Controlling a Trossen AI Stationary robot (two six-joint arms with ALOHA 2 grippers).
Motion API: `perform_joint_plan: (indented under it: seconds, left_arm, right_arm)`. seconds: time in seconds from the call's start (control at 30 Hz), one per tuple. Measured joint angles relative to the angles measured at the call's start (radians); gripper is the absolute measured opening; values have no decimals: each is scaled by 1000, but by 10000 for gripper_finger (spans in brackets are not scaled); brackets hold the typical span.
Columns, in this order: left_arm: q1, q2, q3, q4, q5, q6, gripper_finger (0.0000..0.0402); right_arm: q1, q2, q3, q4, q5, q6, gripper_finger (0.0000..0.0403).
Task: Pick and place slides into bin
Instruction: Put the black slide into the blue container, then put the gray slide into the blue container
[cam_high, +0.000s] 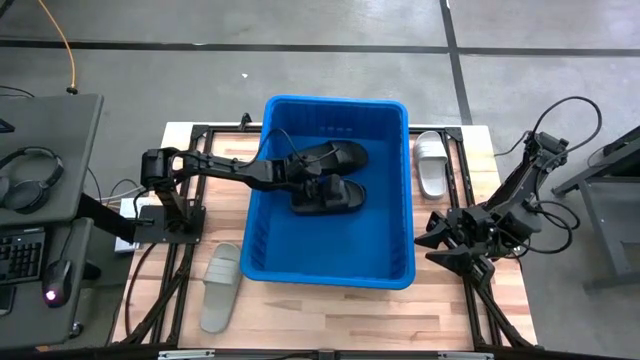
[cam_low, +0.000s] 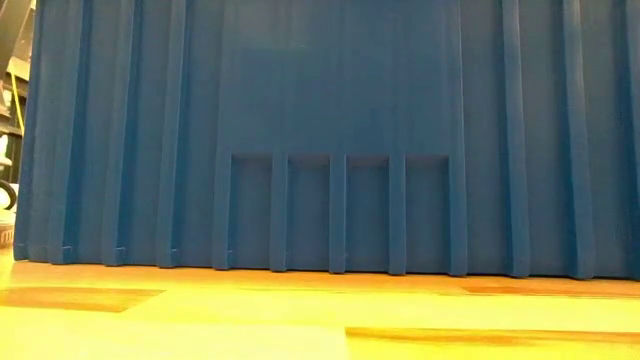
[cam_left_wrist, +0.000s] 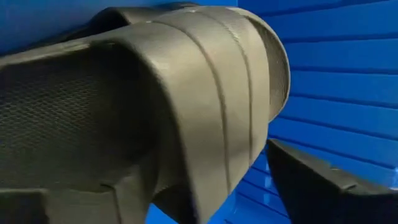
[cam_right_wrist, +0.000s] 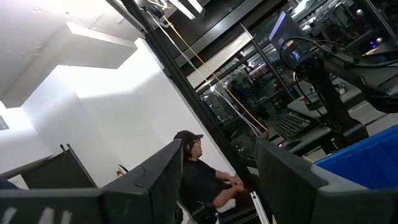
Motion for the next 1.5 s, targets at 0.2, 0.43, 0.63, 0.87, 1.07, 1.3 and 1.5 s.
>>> perform_joint_plan:
  seconds: [0.2, 0.43, 0.63, 0.87, 1.07, 1.3, 1.5]
  left_arm:
    - [0, -1, 0, 2, 36, -7, 334]
    - [0, -32, 0, 6, 60, 2, 335]
    - [7, -43, 1, -32, 129, -19, 331]
    - [6, -45, 54, -257, 129, 86, 331]
    - [4, -70, 161, -355, 141, 213, 331]
    - [-2, -84, 354, -508, 162, 361, 331]
    - [-36, -86, 561, -645, 201, 502, 330]
  right_arm:
    - [0, 0, 0, -3, 0, 0, 193]
    - [0, 0, 0, -14, 2, 0, 193]
    - [-15, 0, 0, -24, 3, 0, 193]
    - [-16, 0, 0, -34, 8, 7, 193]
    - [-16, 0, 0, -43, 10, 8, 193]
    - [-16, 0, 0, -58, 10, 9, 193]
    - [-16, 0, 0, -60, 10, 11, 193]
